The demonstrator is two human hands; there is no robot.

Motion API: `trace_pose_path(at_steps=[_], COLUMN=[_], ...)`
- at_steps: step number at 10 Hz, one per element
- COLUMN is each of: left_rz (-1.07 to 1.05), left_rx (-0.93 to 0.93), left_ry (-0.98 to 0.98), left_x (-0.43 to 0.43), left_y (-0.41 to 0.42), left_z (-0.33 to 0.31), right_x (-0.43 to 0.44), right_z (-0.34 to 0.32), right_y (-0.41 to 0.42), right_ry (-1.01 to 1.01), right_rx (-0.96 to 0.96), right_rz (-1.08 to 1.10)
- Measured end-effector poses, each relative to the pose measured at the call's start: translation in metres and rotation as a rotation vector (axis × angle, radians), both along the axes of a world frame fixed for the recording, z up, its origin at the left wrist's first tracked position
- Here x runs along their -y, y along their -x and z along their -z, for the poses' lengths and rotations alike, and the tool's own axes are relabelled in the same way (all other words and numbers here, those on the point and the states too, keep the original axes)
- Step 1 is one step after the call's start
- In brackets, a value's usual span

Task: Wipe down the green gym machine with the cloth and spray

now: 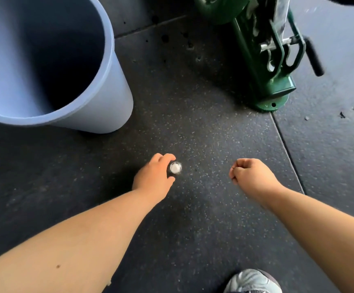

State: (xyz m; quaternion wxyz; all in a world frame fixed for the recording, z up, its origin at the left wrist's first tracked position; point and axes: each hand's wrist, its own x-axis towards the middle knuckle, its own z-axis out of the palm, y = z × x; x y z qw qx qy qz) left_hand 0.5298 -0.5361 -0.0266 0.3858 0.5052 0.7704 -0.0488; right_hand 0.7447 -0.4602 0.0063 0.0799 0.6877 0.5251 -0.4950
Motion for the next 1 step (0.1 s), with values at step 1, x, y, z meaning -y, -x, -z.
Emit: trace_pose_path(at_steps=[1], left_rz=[-0.009], left_rx=[-0.025], left_ry=[0.058], left_x=[-0.0047], left_y=[0.0117], left_z=[-0.0134], right_x=[-0.0132], right_z=[-0.0167], right_y=[0.0138], right_ry=[-0.034], right_rx=[-0.016], right_rz=[-0.001])
